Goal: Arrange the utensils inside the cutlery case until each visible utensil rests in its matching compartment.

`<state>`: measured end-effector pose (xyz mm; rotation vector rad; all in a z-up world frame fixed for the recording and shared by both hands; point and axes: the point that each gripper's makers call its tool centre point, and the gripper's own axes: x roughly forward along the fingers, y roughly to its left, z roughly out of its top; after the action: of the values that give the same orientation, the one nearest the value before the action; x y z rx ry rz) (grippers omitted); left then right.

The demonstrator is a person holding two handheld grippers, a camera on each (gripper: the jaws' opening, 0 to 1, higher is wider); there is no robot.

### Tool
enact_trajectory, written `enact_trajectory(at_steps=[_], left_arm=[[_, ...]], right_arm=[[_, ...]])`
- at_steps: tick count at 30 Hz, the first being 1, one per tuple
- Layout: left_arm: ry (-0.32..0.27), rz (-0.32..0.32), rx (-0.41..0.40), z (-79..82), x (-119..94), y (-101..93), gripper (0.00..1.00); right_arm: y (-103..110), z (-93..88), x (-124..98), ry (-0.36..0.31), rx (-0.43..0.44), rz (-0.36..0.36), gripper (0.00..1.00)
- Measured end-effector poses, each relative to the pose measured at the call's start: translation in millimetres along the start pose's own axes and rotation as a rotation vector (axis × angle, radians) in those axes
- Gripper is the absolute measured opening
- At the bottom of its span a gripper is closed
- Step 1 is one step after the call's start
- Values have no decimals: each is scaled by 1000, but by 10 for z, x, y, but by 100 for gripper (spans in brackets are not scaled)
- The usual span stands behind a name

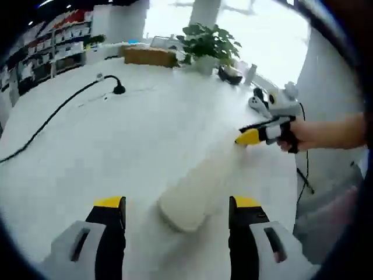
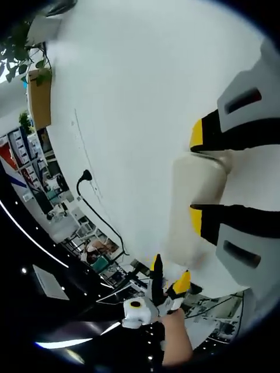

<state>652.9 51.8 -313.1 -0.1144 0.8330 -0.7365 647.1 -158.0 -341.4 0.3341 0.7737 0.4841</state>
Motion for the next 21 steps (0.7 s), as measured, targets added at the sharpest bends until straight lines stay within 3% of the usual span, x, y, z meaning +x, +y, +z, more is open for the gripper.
enact_trajectory(at_steps=[1, 2, 3, 6, 9, 11, 13, 14, 15, 17, 21], left_arm=[[-31, 14, -120, -42, -45, 40, 56], [-89, 41, -185, -14, -72, 96, 51], [-153, 54, -245, 28, -93, 133, 50], [-253, 77, -437, 17, -119, 188, 51], [-286, 88, -504, -36, -84, 166, 52], [-345, 101, -536, -28, -79, 180, 52], [-415, 71, -568, 4, -85, 142, 56], [-428, 68, -625, -18, -86, 146, 59], [-452, 65, -623, -5, -91, 146, 62], [-455, 64, -629, -27, -93, 133, 60], [-443, 70, -610, -57, -52, 91, 47]], right_arm=[[7, 0, 7, 1, -1, -2, 35], [17, 3, 16, 2, -11, -2, 35], [19, -3, 21, 4, -15, -3, 36], [24, -4, 19, 13, -15, -2, 36], [45, -10, 11, 7, -8, 0, 36], [49, -8, 0, -14, 19, 7, 35], [115, 10, -16, -44, 63, 49, 39], [94, 23, -30, -61, 69, 35, 42], [86, 29, -48, -69, 78, 25, 45], [75, 43, -91, -115, 146, 32, 47], [40, 42, -142, -154, 259, 56, 40]])
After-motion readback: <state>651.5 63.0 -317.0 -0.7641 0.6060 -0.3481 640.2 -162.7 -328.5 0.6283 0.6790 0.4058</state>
